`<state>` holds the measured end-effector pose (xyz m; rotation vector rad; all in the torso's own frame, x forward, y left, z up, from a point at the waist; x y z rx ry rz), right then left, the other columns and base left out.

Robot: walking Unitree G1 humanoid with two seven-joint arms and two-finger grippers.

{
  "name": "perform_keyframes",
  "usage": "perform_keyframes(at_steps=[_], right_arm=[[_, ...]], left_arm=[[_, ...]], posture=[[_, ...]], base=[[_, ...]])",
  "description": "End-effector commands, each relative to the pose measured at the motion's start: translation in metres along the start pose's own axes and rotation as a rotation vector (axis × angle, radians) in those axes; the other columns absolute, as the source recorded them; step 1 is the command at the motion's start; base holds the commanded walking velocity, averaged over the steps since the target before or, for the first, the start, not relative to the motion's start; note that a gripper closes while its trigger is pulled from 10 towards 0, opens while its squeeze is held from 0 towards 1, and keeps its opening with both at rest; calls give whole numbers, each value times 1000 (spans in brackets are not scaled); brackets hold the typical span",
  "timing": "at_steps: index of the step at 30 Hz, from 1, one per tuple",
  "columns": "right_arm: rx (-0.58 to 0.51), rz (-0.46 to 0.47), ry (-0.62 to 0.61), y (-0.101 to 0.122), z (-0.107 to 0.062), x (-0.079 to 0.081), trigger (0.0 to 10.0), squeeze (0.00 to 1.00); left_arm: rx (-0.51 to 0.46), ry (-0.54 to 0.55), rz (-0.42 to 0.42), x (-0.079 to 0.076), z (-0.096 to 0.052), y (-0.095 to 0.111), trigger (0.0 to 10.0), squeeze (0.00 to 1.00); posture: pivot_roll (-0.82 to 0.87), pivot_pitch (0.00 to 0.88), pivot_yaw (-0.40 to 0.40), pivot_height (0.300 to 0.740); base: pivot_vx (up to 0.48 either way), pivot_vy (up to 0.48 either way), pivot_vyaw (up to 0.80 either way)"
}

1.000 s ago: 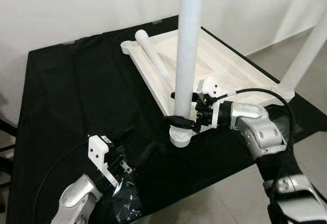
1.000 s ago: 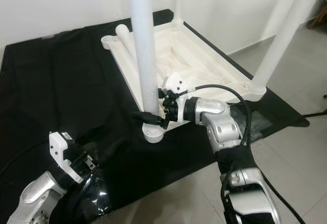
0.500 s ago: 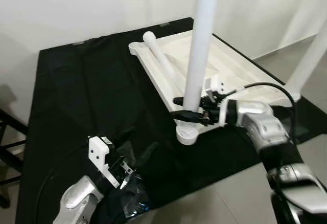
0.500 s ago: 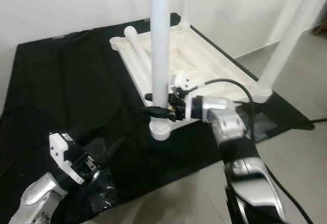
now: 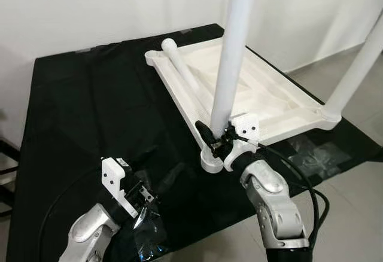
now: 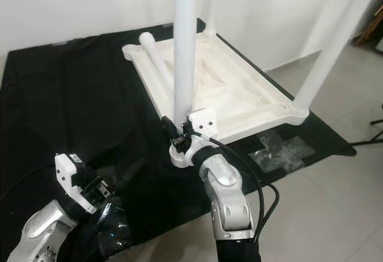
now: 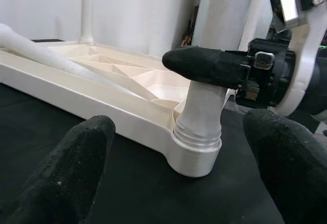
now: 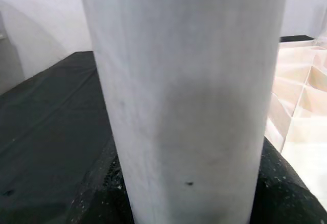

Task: Building children table

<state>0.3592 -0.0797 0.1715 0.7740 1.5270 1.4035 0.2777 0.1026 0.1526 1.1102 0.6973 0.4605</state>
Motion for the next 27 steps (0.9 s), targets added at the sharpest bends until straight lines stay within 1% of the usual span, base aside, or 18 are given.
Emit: perform_keyframes(at_steps=[1, 4, 5, 6, 7, 11, 12, 13, 14, 15, 18, 19, 20, 21, 22, 23, 24, 27], right_arm=[[224, 68, -7, -63, -11, -2, 0, 0], [215, 50, 10, -61, -11, 2, 0, 0], [236, 32, -1, -62, -11, 0, 10000, 0], [256, 24, -19, -62, -12, -3, 10000, 0], [241, 31, 8, -56, -10, -3, 10000, 1000], [241, 31, 8, -56, -10, -3, 10000, 1000], [220, 39, 45, -49, -7, -2, 10000, 1000], [220, 39, 45, -49, -7, -2, 10000, 1000], [168, 50, 93, -32, -2, 0, 10000, 1000], [114, 40, 187, -16, 3, 4, 10000, 1000], [114, 40, 187, -16, 3, 4, 10000, 1000], [69, -4, 337, -1, 5, 10, 10000, 1000], [69, -4, 337, -1, 5, 10, 10000, 1000], [36, -61, 457, 9, 6, 12, 10000, 957], [0, -111, 572, 18, 5, 10, 10000, 0], [0, -111, 572, 18, 5, 10, 10000, 0], [-21, -141, 633, 23, 3, 7, 10000, 0], [-21, -141, 633, 23, 3, 7, 10000, 0]], left_arm=[[24, -3, 6, 2, -2, -2, 10000, 0], [21, 5, 10, 3, -2, -2, 10000, 0], [16, 15, 12, 4, -3, -1, 10000, 0], [12, 22, 13, 5, -3, -1, 10000, 0], [13, 19, 11, 5, -2, -1, 10000, 0], [13, 19, 11, 5, -2, -1, 10000, 0], [15, 14, 9, 5, -2, -1, 10000, 0], [15, 14, 9, 5, -2, -1, 10000, 0], [17, 9, 7, 4, -1, -2, 10000, 0], [18, 7, 5, 4, 0, -2, 10000, 0], [18, 7, 5, 4, 0, -2, 10000, 0], [17, 7, 4, 3, 1, -3, 10000, 0], [17, 7, 4, 3, 1, -3, 10000, 0], [15, 8, 4, 3, 2, -3, 10000, 0], [14, 9, 5, 3, 3, -4, 10000, 0], [14, 9, 5, 3, 3, -4, 10000, 0], [13, 10, 6, 4, 3, -4, 10000, 0], [13, 10, 6, 4, 3, -4, 10000, 0]], posture=[[-52, 183, 14, 740], [-52, 184, 20, 740], [-51, 180, 19, 740], [-51, 180, 19, 740], [-50, 175, 19, 740], [-50, 175, 19, 740], [-52, 173, 21, 740], [-52, 173, 21, 740], [-52, 169, 22, 740], [-52, 165, 20, 740], [-52, 165, 20, 740], [-49, 159, 16, 740], [-49, 159, 16, 740], [-42, 155, 13, 740], [-41, 149, 12, 740], [-41, 149, 12, 740], [-41, 149, 12, 740], [-41, 149, 12, 740]], base=[[0, 0, 0], [0, 0, 0], [0, 0, 0], [0, 0, 0], [0, 0, 0], [0, 0, 0], [0, 0, 0], [0, 0, 0], [0, 0, 0], [0, 0, 0], [0, 0, 0], [0, 0, 0], [0, 0, 0], [0, 0, 0], [0, 0, 0], [0, 0, 0], [0, 0, 0], [0, 0, 0]])
Point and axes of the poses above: a point about 5 cm out from each wrist's last joint towards the gripper, its own z axis pointing out of the wrist towards the gripper, its own y axis along the axis of the wrist's last joint, x = y × z, the point moved 6 cm from there along z, pointing out of the wrist towards the gripper, and after that the axes turned 12 degrees about -z, right-handed, at the moved point
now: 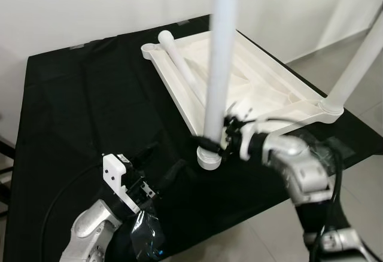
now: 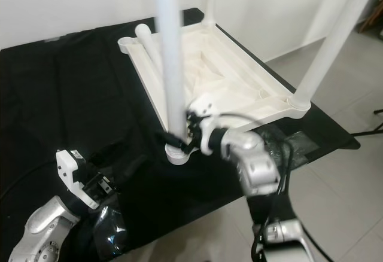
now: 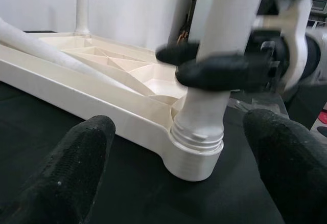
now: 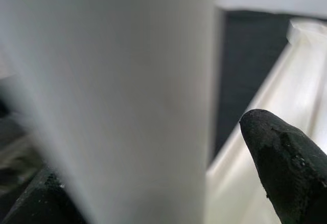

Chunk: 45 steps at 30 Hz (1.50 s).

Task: Building children table

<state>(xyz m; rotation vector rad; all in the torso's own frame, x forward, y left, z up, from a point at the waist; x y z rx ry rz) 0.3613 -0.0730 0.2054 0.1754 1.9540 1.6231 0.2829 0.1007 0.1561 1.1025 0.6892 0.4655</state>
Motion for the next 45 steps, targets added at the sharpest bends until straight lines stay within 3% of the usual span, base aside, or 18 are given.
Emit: perform_keyframes(at_steps=[1, 3, 4, 7, 8, 19, 21, 22, 25, 26, 27, 30, 36, 37, 38, 40, 41, 45], right_arm=[[-2, 8, 72, -5, 0, 5, 10000, 0], [-19, 16, 109, -2, -2, 1, 10000, 0], [-27, 36, 154, 0, -4, -3, 5216, 0], [-32, 53, 183, 1, -5, -6, 4314, 0], [-33, 65, 203, 0, -7, -7, 0, 0], [-56, 122, 212, -10, -17, 3, 0, 0], [-33, 147, 145, -22, -14, 14, 0, 0], [-3, 204, -17, -39, -5, 26, 0, 0], [-3, 204, -17, -39, -5, 26, 0, 0], [-25, 352, -336, -47, 3, 16, 0, 0], [-25, 352, -336, -47, 3, 16, 0, 0], [113, 279, -394, -59, 18, 56, 0, 0], [161, 297, -441, -71, 11, 46, 0, 0], [183, 293, -453, -74, 9, 45, 1098, 0], [193, 294, -452, -74, 9, 47, 10000, 0], [196, 294, -452, -73, 9, 48, 10000, 0], [162, 326, -407, -67, 13, 52, 10000, 1000], [75, 366, -339, -50, 18, 53, 10000, 1000]], left_arm=[[23, 14, 2, 2, -3, -7, 10000, 0], [23, 15, 3, 3, -3, -7, 10000, 0], [24, 15, 3, 3, -2, -8, 10000, 0], [25, 15, 2, 3, -2, -9, 10000, 0], [26, 14, 1, 3, -2, -9, 10000, 0], [25, 13, -1, 3, -3, -10, 10000, 0], [24, 14, 1, 3, -3, -9, 10000, 0], [21, 17, 3, 3, -5, -8, 10000, 0], [21, 17, 3, 3, -5, -8, 10000, 0], [20, 18, 4, 4, -6, -6, 10000, 0], [20, 18, 4, 4, -6, -6, 10000, 0], [21, 12, 0, 5, -6, -6, 10000, 0], [26, 3, -4, 4, -4, -7, 10000, 0], [24, 7, -2, 4, -4, -7, 10000, 0], [21, 11, 1, 5, -5, -6, 10000, 0], [19, 15, 3, 5, -5, -6, 10000, 0], [16, 18, 4, 5, -5, -6, 10000, 0], [16, 18, 4, 5, -4, -6, 10000, 0]], posture=[[-39, 144, 12, 740], [-36, 140, 12, 740], [-36, 132, 14, 740], [-36, 132, 14, 740], [-36, 130, 16, 740], [-28, 129, 12, 740], [-27, 136, 9, 740], [-29, 142, 7, 740], [-29, 142, 7, 740], [-50, 154, 17, 740], [-50, 154, 17, 740], [-53, 155, 20, 740], [-45, 151, 14, 740], [-47, 152, 16, 740], [-44, 151, 14, 740], [-42, 150, 13, 740], [-42, 151, 15, 740], [-37, 149, 13, 740]], base=[[0, 0, 0], [0, 0, 0], [0, 0, 0], [0, 0, 0], [0, 0, 0], [0, 0, 0], [0, 0, 0], [0, 0, 0], [0, 0, 0], [0, 0, 0], [0, 0, 0], [0, 0, 0], [0, 0, 0], [0, 0, 0], [0, 0, 0], [0, 0, 0], [0, 0, 0], [0, 0, 0]])
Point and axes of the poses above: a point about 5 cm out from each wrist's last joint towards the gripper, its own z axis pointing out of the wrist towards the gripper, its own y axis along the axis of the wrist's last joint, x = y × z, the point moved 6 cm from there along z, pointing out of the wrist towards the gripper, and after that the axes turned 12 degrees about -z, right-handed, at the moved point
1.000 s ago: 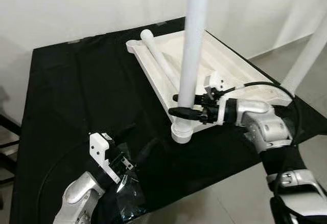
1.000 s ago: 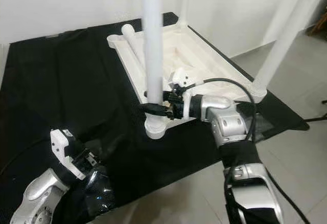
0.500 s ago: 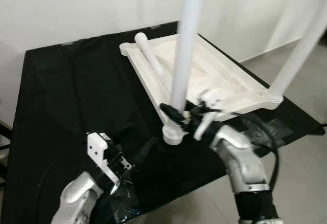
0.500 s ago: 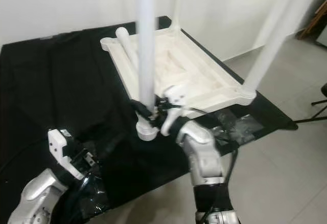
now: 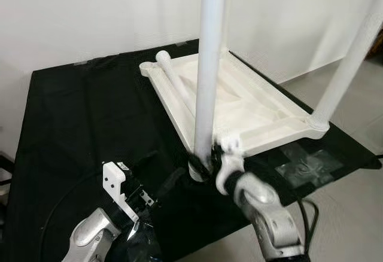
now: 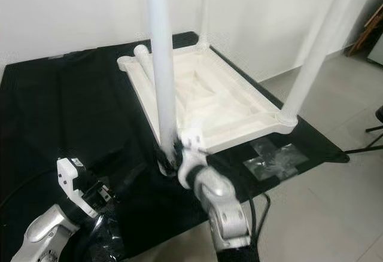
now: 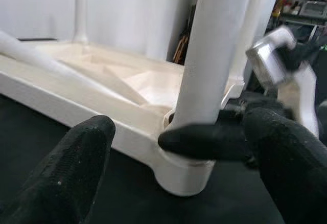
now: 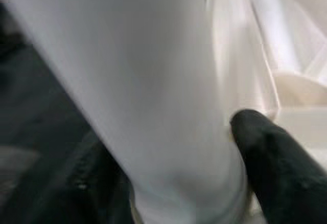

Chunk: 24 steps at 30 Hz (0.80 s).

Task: Building children table

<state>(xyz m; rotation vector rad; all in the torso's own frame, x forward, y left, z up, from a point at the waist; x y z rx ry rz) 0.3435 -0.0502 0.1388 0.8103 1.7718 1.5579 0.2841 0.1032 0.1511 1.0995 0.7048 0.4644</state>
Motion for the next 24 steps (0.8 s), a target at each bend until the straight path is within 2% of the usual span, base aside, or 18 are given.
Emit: perform_keyframes(at_steps=[1, 2, 4, 5, 6, 7, 8, 9, 10, 12, 13, 15, 16, 18, 21, 22, 23, 24], right_arm=[[-46, 42, 92, 11, 1, 7, 10000, 1000], [-46, 42, 92, 11, 1, 7, 10000, 1000], [-126, 3, 233, 36, 0, 11, 10000, 1000], [-126, 3, 233, 36, 0, 11, 10000, 1000], [-152, -72, 336, 46, -4, 14, 10000, 525], [-152, -72, 336, 46, -4, 14, 10000, 525], [-160, -123, 413, 51, -8, 16, 10000, 0], [-160, -123, 413, 51, -8, 16, 10000, 0], [-147, -199, 499, 52, -10, 12, 10000, 0], [-147, -199, 499, 52, -10, 12, 10000, 0], [-129, -251, 551, 52, -10, 4, 10000, 0], [-116, -283, 585, 53, -10, -3, 10000, 0], [-116, -283, 585, 53, -10, -3, 10000, 0], [-110, -306, 592, 60, -4, -19, 10000, 0], [-112, -305, 586, 63, -2, -24, 10000, 0], [-108, -299, 582, 65, 0, -28, 6196, 0], [-96, -289, 585, 64, 0, -31, 0, 0], [-77, -281, 617, 60, -3, -33, 0, 0]], left_arm=[[14, 5, 12, 1, -2, -2, 10000, 0], [14, 5, 12, 1, -2, -2, 10000, 0], [15, 3, 11, 1, -2, -3, 10000, 0], [15, 3, 11, 1, -2, -3, 10000, 0], [15, 3, 11, 1, -1, -3, 10000, 0], [15, 3, 11, 1, -1, -3, 10000, 0], [14, 3, 11, 1, -1, -3, 10000, 0], [14, 3, 11, 1, -1, -3, 10000, 0], [14, 3, 12, 1, -1, -3, 10000, 0], [14, 3, 12, 1, -1, -3, 10000, 0], [13, 3, 12, 1, 0, -4, 10000, 0], [13, 4, 13, 1, 0, -4, 10000, 0], [13, 4, 13, 1, 0, -4, 10000, 0], [12, 4, 16, 1, 1, -5, 10000, 0], [12, 4, 17, 0, 1, -5, 10000, 0], [12, 4, 17, 0, 1, -5, 10000, 0], [12, 4, 17, 0, 1, -5, 10000, 0], [13, 3, 19, 0, 1, -5, 10000, 0]], posture=[[-37, 149, 13, 740], [-37, 149, 13, 740], [-39, 148, 15, 740], [-39, 148, 15, 740], [-40, 146, 16, 740], [-40, 146, 16, 740], [-37, 147, 14, 740], [-37, 147, 14, 740], [-36, 143, 13, 740], [-36, 143, 13, 740], [-31, 141, 12, 740], [-29, 141, 13, 740], [-29, 141, 13, 740], [-25, 139, 11, 740], [-25, 140, 11, 740], [-25, 140, 11, 740], [-19, 139, 9, 740], [-14, 141, 8, 740]], base=[[0, 0, 0], [0, 0, 0], [0, 0, 0], [0, 0, 0], [0, 0, 0], [0, 0, 0], [0, 0, 0], [0, 0, 0], [0, 0, 0], [0, 0, 0], [0, 0, 0], [0, 0, 0], [0, 0, 0], [0, 0, 0], [0, 0, 0], [0, 0, 0], [0, 0, 0], [0, 0, 0]])
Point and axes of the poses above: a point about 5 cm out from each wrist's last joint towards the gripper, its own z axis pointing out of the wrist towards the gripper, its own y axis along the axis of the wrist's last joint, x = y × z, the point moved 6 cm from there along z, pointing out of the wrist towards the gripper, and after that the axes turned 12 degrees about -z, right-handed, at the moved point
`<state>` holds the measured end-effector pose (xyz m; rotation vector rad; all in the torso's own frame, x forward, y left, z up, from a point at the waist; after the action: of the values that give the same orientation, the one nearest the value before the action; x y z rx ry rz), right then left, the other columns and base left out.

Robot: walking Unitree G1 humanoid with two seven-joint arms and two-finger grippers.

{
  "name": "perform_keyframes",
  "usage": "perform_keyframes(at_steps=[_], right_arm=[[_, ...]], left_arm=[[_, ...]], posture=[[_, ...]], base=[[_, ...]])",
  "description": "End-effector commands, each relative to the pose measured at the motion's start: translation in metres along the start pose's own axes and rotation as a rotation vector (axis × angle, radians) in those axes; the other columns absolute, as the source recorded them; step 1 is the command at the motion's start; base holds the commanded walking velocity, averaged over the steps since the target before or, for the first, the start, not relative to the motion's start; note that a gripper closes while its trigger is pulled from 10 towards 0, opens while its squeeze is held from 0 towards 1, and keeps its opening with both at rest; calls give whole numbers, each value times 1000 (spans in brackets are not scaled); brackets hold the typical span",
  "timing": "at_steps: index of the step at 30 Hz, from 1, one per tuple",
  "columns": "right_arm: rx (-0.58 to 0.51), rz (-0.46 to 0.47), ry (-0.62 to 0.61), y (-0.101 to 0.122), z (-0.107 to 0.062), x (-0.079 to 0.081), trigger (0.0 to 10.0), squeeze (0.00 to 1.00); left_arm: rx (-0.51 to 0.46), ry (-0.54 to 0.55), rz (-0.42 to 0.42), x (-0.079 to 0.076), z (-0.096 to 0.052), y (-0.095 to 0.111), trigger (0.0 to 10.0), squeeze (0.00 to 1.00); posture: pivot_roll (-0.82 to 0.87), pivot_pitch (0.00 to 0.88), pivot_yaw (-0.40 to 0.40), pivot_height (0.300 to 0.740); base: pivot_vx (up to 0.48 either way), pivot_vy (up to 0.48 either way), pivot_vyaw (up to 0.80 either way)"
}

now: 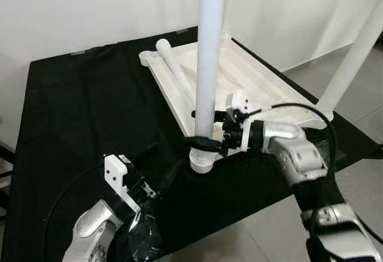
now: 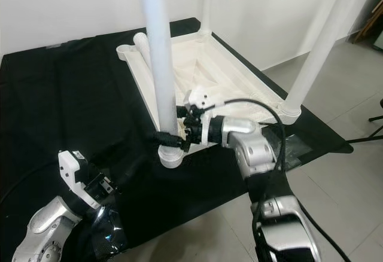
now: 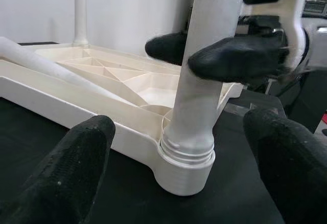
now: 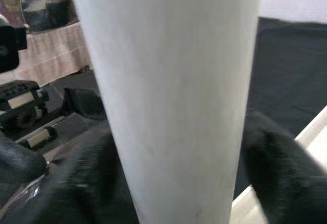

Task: Building children table

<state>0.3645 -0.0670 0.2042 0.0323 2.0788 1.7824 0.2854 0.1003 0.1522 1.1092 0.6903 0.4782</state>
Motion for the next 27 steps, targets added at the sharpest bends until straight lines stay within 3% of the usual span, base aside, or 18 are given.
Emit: perform_keyframes(at_steps=[1, 4, 10, 12, 14, 15, 16, 18, 19, 20, 21, 22, 23, 25, 27], right_arm=[[15, 4, 26, -4, -4, 0, 0, 0], [54, 20, 73, -18, -14, 2, 0, 0], [65, 23, 62, -22, -16, 1, 0, 0], [93, 18, -29, -34, -20, 0, 0, 0], [93, 18, -29, -34, -20, 0, 0, 0], [103, 13, -76, -38, -22, -1, 0, 0], [103, 35, -222, -44, -19, -1, 0, 0], [103, 35, -222, -44, -19, -1, 0, 0], [69, 90, -493, -46, -18, -10, 0, 0], [69, 90, -493, -46, -18, -10, 0, 0], [96, 116, -634, -55, -13, 12, 0, 0], [96, 116, -634, -55, -13, 12, 0, 0], [134, 145, -695, -62, -6, 34, 0, 0], [136, 141, -730, -61, -6, 37, 0, 0], [160, 141, -741, -68, -11, 30, 0, 0]], left_arm=[[12, 8, -1, 1, -2, -5, 10000, 0], [10, 8, 1, 0, -2, -4, 10000, 0], [9, 8, 0, 0, -1, -4, 10000, 0], [7, 7, -3, -1, 1, -3, 10000, 0], [7, 7, -3, -1, 1, -3, 10000, 0], [8, 6, -4, -1, 1, -3, 10000, 0], [7, 5, -6, -1, 0, -3, 10000, 0], [7, 5, -6, -1, 0, -3, 10000, 0], [7, 5, -6, -2, -1, -2, 10000, 0], [7, 5, -6, -2, -1, -2, 10000, 0], [6, 4, -6, -2, -2, -1, 10000, 0], [6, 4, -6, -2, -2, -1, 10000, 0], [7, 4, -6, -1, -3, -1, 10000, 0], [11, 2, -8, -1, -4, -2, 10000, 0], [20, -9, -19, -1, -4, -3, 10000, 0]], posture=[[-14, 141, 8, 740], [-18, 145, -1, 740], [-27, 151, -4, 740], [-38, 154, -3, 740], [-38, 154, -3, 740], [-38, 154, -3, 740], [-47, 159, -15, 740], [-47, 159, -15, 740], [-50, 160, -14, 740], [-50, 160, -14, 740], [-52, 169, -1, 740], [-52, 169, -1, 740], [-68, 163, 12, 740], [-82, 161, 21, 740], [-65, 151, 9, 740]], base=[[0, 0, 0], [0, 0, 0], [0, 0, 0], [0, 0, 0], [0, 0, 0], [0, 0, 0], [0, 0, 0], [0, 0, 0], [0, 0, 0], [0, 0, 0], [0, 0, 0], [0, 0, 0], [0, 0, 0], [0, 0, 0], [0, 0, 0]])
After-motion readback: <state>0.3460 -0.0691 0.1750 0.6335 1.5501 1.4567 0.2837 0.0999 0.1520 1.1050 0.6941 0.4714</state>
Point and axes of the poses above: a point about 5 cm out from each wrist's last joint towards the gripper, its own z axis pointing out of the wrist towards the gripper, its own y axis along the axis of the wrist's last joint, x = y × z, the point moved 6 cm from there along z, pointing out of the wrist towards the gripper, and after that the axes turned 12 degrees about -z, right-handed, at the moved point
